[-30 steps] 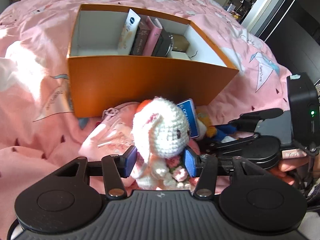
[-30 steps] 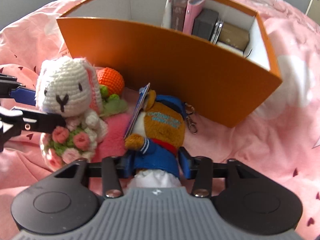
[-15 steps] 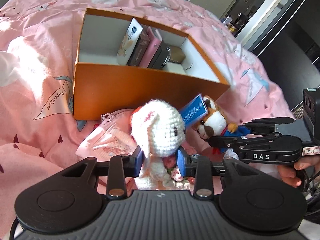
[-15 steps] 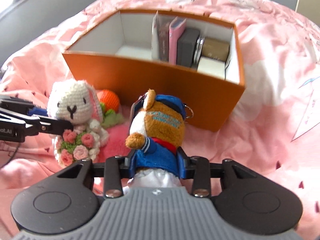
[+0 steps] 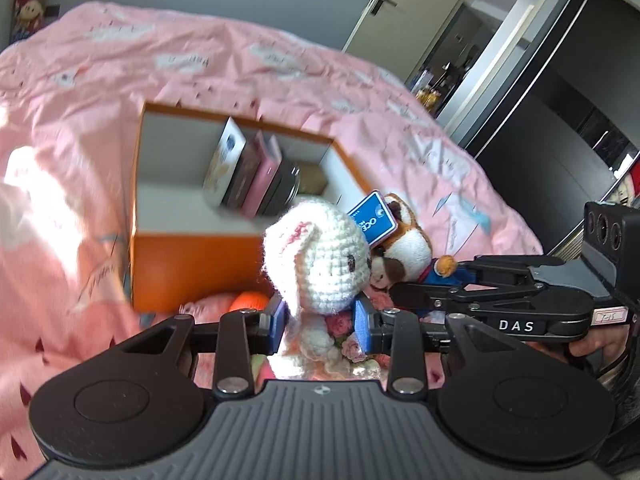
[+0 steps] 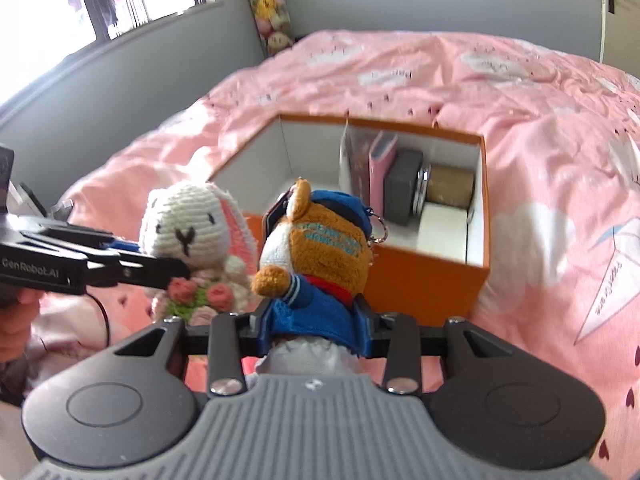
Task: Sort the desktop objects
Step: 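Carry the bunny and the plush dog over the orange box with both tools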
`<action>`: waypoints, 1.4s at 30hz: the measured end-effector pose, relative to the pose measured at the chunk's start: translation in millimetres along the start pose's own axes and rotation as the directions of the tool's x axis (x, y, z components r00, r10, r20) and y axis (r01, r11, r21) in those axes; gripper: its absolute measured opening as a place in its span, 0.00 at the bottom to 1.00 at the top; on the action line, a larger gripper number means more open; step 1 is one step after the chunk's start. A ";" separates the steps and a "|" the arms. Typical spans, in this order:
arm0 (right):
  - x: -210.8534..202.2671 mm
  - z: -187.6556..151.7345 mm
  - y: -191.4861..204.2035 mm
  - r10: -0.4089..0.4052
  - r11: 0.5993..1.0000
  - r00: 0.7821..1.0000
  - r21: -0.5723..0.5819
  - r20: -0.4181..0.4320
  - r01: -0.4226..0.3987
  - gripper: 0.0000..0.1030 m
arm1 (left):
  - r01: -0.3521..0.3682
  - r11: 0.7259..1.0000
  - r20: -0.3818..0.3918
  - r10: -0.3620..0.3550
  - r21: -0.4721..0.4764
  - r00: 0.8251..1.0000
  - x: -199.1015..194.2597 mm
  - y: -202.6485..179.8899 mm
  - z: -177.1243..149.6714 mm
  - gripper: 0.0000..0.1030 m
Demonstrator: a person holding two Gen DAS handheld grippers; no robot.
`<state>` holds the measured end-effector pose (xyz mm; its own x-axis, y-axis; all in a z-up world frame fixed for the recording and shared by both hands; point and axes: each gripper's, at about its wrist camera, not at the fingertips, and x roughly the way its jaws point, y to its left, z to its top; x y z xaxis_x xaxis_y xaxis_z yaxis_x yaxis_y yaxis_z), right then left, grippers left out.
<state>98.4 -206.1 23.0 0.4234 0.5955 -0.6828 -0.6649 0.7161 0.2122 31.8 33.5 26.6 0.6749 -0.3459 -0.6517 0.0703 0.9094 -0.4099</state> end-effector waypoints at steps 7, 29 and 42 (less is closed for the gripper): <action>-5.1 28.4 -2.7 -0.012 1.000 0.995 0.025 0.099 0.009 0.40 | 0.008 0.999 0.083 -0.011 0.038 0.996 -8.5 -8.7 30.7 0.38; 56.6 86.1 -40.4 -0.052 0.974 0.992 0.224 0.114 0.026 0.40 | 0.002 1.000 -0.025 -0.002 0.004 1.000 45.3 31.2 120.1 0.38; 120.5 74.2 -77.8 0.033 0.923 0.995 0.384 -0.097 0.007 0.40 | -0.047 0.999 -0.306 0.044 -0.004 0.951 129.3 61.4 115.6 0.38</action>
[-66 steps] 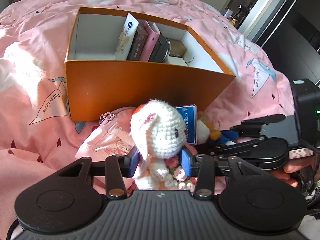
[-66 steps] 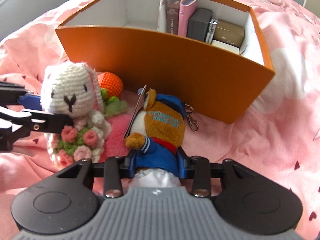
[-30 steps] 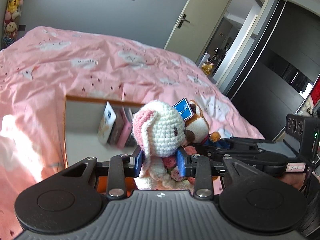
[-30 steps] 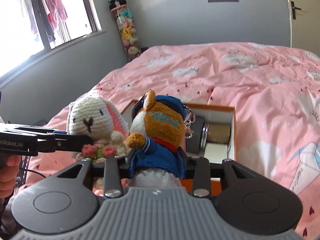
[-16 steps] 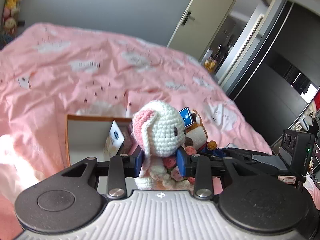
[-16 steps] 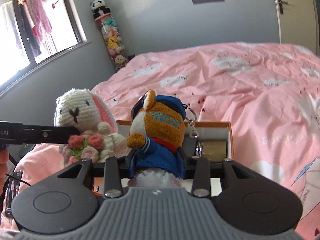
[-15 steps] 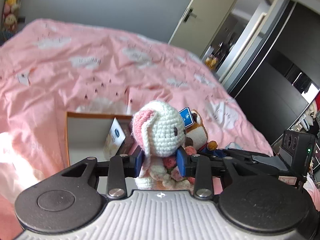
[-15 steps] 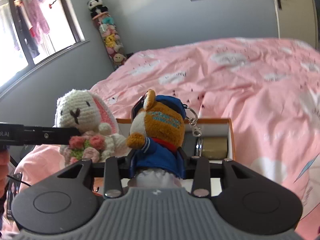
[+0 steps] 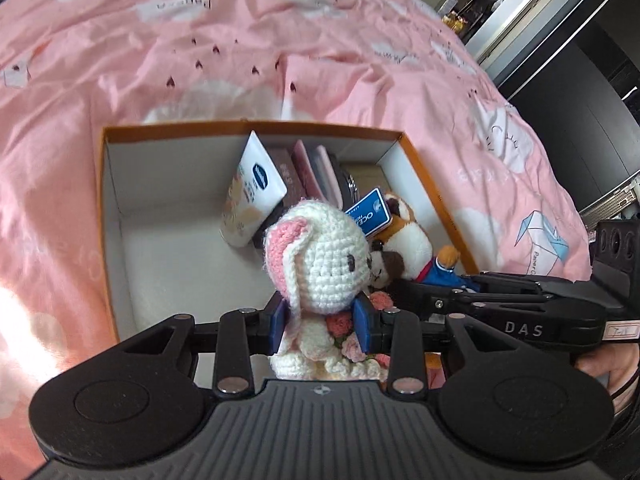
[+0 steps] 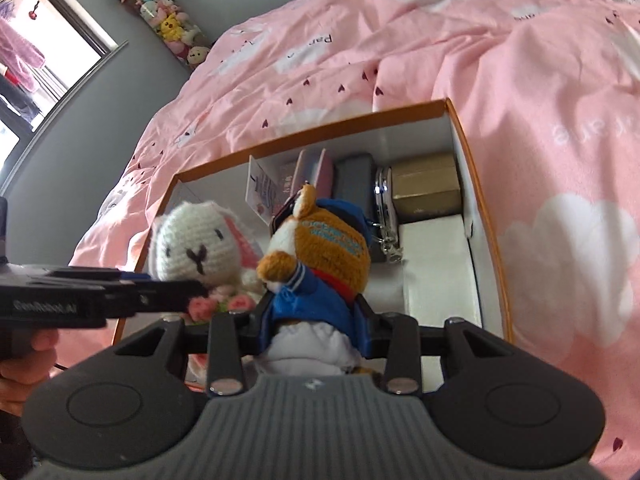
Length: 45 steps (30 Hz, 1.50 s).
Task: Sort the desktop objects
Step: 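Carry the bunny and the plush dog over the orange box with both tools, then lower the bunny and plush dog into the box and open both tools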
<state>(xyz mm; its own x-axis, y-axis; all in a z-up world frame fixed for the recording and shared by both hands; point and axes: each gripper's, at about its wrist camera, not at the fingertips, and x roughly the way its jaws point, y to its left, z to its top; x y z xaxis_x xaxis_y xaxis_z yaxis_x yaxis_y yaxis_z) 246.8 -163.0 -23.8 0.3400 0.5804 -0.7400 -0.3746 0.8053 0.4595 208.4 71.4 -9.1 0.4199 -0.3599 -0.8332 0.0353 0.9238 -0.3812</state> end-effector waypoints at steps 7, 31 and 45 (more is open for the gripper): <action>18.0 7.5 -3.7 -0.033 0.999 0.999 0.018 -0.039 0.034 0.40 | 0.004 1.000 -0.073 -0.005 -0.005 0.997 33.3 6.0 7.0 0.38; 40.3 -0.5 -6.2 -0.087 0.988 0.985 -0.138 -0.147 0.067 0.53 | -0.013 1.000 -0.110 0.014 0.007 0.994 43.2 19.1 6.4 0.47; 57.7 -6.2 -8.2 -0.119 0.983 0.978 -0.158 -0.172 0.092 0.26 | -0.044 0.999 -0.069 0.043 -0.019 0.997 48.6 20.1 -2.1 0.29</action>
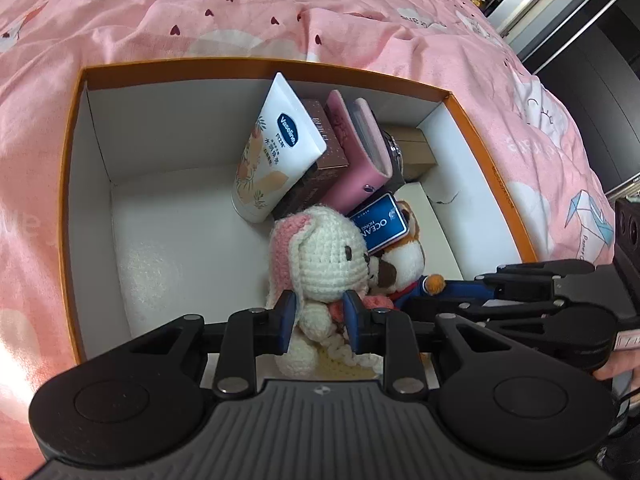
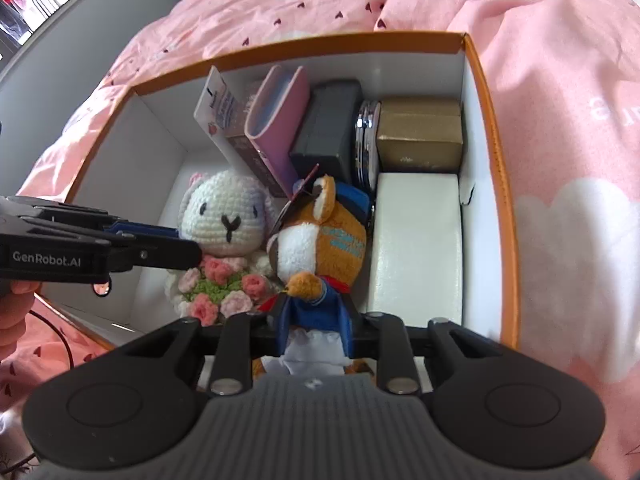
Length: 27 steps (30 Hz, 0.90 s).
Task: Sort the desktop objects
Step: 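Lower the bunny and plush dog into the box and open both tools, then move the left tool toward the pink pouch while the right tool reaches the pink fluffy ball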
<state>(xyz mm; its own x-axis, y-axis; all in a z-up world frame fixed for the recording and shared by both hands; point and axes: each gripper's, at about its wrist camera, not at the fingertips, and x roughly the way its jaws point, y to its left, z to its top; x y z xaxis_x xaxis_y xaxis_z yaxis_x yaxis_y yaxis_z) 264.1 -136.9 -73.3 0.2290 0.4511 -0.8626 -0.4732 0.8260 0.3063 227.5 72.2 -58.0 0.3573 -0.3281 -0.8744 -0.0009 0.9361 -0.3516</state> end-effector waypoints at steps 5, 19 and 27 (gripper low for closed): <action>3.0 -1.4 5.6 -0.021 0.999 1.000 -0.029 0.012 0.021 0.27 | -0.002 1.000 0.003 0.003 -0.023 1.000 -0.4 1.4 -0.4 0.29; -60.9 -28.8 33.9 -0.062 0.987 0.960 -0.127 0.272 0.099 0.38 | -0.023 0.997 0.288 0.002 0.070 0.958 -91.4 -35.3 -44.0 0.29; -112.6 -64.8 53.1 0.045 0.984 0.907 -0.177 0.419 0.033 0.39 | -0.100 0.992 0.413 0.058 0.083 0.909 -139.5 -49.9 -99.7 0.29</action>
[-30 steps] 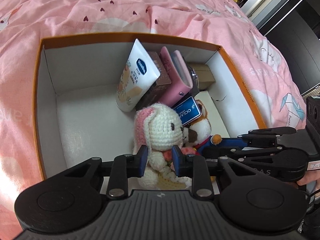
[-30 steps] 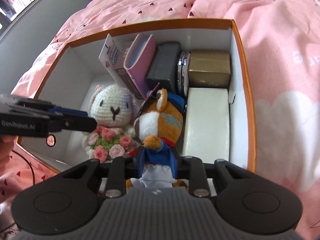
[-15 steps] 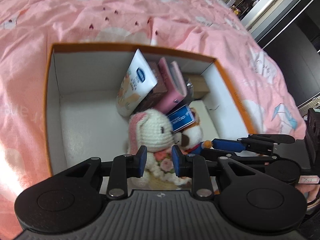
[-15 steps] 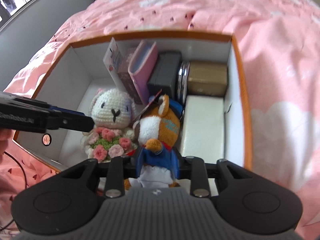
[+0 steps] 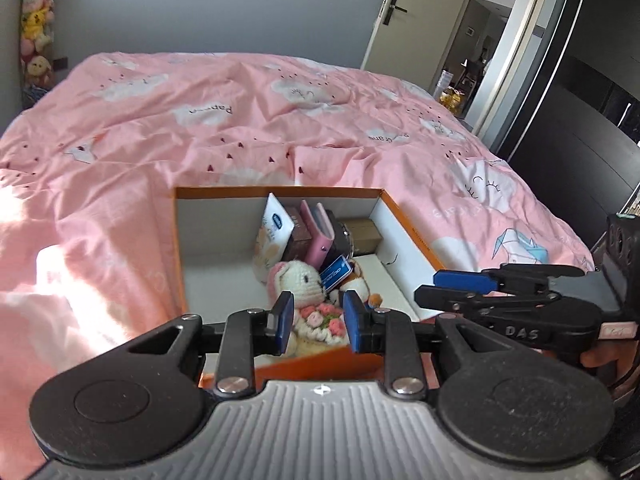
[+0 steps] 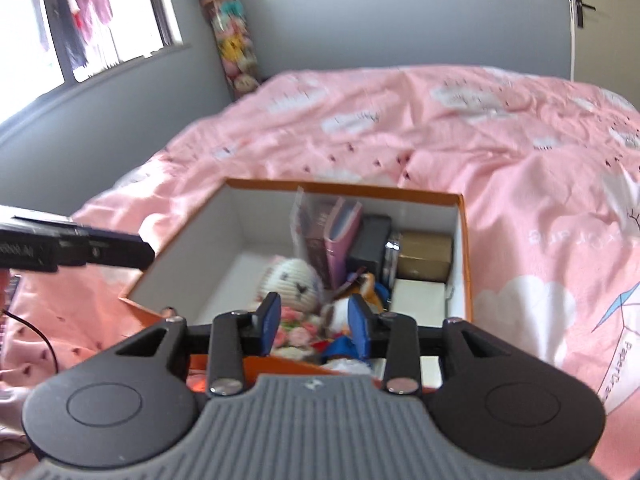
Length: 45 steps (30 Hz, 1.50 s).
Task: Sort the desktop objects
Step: 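Move the left tool toward the pink pouch while the right tool reaches the pink fluffy ball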
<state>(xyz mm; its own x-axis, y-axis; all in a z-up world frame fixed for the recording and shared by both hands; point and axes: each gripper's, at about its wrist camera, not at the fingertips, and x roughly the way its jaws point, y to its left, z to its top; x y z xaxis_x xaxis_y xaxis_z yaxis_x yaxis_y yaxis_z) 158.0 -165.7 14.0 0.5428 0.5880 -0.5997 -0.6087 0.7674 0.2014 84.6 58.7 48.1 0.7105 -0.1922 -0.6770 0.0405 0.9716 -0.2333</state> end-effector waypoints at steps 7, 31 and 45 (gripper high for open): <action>-17.2 -29.5 25.9 0.074 0.996 0.994 -0.047 -0.079 -0.078 0.45 | -0.071 0.997 -0.031 0.072 0.037 0.997 -17.3 0.4 -41.4 0.30; 26.3 -101.0 71.2 -0.062 0.959 0.956 -0.282 -0.286 -0.022 0.63 | -0.207 0.976 -0.220 0.216 0.065 0.951 19.9 -3.3 -115.1 0.32; 56.0 -119.5 83.8 -0.058 0.940 0.921 -0.332 -0.385 -0.080 0.62 | -0.206 0.976 -0.229 0.215 0.063 0.949 20.9 -2.8 -114.6 0.33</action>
<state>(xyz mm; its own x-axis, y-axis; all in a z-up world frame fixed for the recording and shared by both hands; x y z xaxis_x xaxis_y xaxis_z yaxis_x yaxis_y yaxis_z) 68.3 -99.1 -95.2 0.3127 0.3987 -0.8621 -0.8077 0.5893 -0.0204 18.8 36.1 -45.4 0.5221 -0.0050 -0.8529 -0.0624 0.9971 -0.0440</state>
